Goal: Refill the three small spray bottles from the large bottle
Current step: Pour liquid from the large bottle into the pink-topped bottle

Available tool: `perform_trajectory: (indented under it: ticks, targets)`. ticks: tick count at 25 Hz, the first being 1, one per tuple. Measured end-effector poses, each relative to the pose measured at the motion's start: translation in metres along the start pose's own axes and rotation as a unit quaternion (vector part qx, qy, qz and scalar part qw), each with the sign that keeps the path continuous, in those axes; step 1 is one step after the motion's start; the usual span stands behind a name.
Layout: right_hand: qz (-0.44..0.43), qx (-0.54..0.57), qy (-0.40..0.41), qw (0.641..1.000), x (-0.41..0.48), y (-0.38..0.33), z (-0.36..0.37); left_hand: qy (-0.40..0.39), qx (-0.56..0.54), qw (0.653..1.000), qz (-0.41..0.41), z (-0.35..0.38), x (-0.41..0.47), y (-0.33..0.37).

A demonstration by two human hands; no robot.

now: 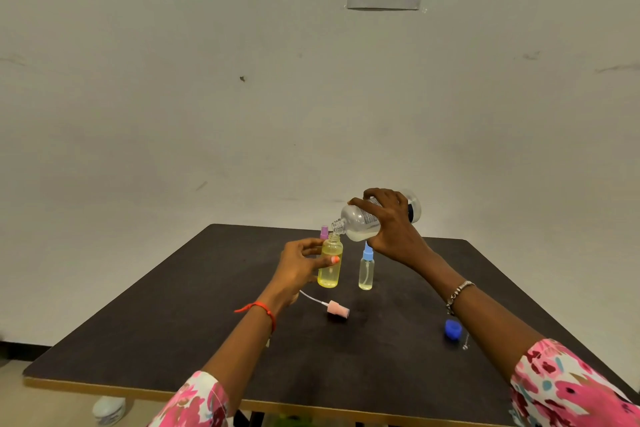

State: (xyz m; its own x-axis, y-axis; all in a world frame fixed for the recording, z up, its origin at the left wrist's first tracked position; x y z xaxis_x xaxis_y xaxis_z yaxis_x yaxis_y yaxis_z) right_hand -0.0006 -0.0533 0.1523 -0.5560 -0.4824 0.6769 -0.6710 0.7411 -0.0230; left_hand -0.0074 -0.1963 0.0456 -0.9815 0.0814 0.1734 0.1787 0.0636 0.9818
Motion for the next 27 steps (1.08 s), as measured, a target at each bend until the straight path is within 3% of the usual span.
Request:
perform_trajectory:
  ticks: [27]
  targets:
    - [-0.003, -0.011, 0.002, 1.000, -0.0008, -0.0007, 0.0000, 0.000, -0.015, 1.000, 0.003, -0.0006, -0.0004, -0.0028]
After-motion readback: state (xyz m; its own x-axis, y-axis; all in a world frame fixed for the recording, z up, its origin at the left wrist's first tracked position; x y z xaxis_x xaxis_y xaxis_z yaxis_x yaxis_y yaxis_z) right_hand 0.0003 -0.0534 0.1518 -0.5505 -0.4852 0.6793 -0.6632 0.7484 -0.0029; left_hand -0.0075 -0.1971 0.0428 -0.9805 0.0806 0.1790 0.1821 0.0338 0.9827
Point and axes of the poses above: each hand's wrist, its own x-axis towards the middle knuckle, its own z-axis out of the palm, y = z × x, the point moved 10 cm from there along x, towards the middle knuckle, and after that the axes turned 6 degrees about -y, right-handed, at the moved point
